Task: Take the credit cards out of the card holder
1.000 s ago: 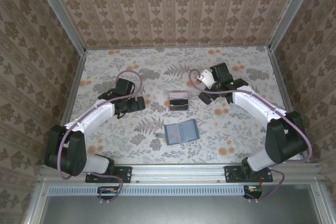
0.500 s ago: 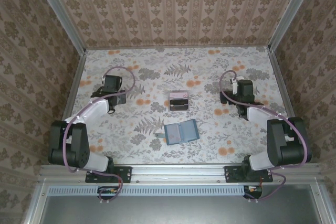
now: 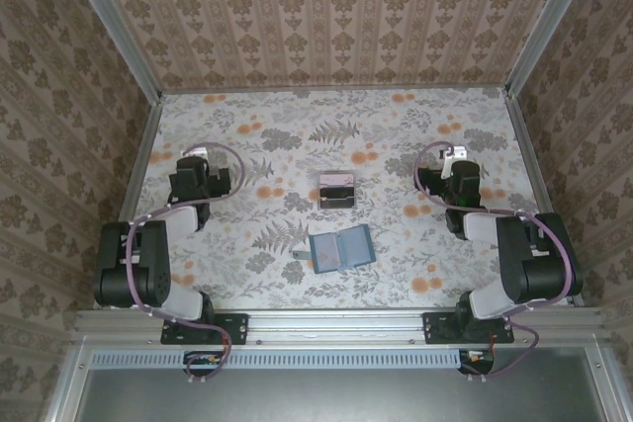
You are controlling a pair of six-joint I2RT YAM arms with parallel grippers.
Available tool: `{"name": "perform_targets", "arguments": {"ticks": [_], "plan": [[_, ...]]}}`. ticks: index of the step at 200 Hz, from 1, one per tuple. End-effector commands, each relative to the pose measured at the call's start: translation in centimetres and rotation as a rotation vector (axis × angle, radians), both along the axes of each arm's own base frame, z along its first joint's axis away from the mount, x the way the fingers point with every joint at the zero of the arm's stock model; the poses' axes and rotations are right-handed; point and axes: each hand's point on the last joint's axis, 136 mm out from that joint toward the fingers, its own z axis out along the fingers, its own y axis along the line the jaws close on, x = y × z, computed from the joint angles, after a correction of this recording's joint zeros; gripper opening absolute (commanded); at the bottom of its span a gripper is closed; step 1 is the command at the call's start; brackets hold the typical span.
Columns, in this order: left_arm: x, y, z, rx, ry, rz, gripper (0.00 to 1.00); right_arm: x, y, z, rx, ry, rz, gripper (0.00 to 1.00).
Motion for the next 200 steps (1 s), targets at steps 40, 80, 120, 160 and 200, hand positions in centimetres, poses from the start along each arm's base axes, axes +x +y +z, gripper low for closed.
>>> {"name": "perform_targets", "arguments": {"ticks": [40,80,120,160,200], "plan": [[-0.1,-0.8,5.0,-0.044,-0.118,-0.044,1.00,0.3,0.4,3.1,0.020,-0.016,0.023,0.97],[-2.5,-3.2,6.8,-0.227,-0.038,-0.048,0.96,-1.4,2.3,5.9,0.098,0.090,0.069,0.90],[-6.2,-10.8,6.6,-0.384,0.170,-0.193,0.88,-4.6,7.6,7.2,0.289,0.279,0.178,0.80],[-10.8,-17.7,5.5,-0.539,0.341,-0.284,0.82,-8.7,14.7,6.7,0.442,0.529,0.286,0.66],[-15.2,-22.9,2.4,-0.775,0.517,-0.325,0.68,-12.6,21.3,4.2,0.565,0.765,0.374,0.54]]}}
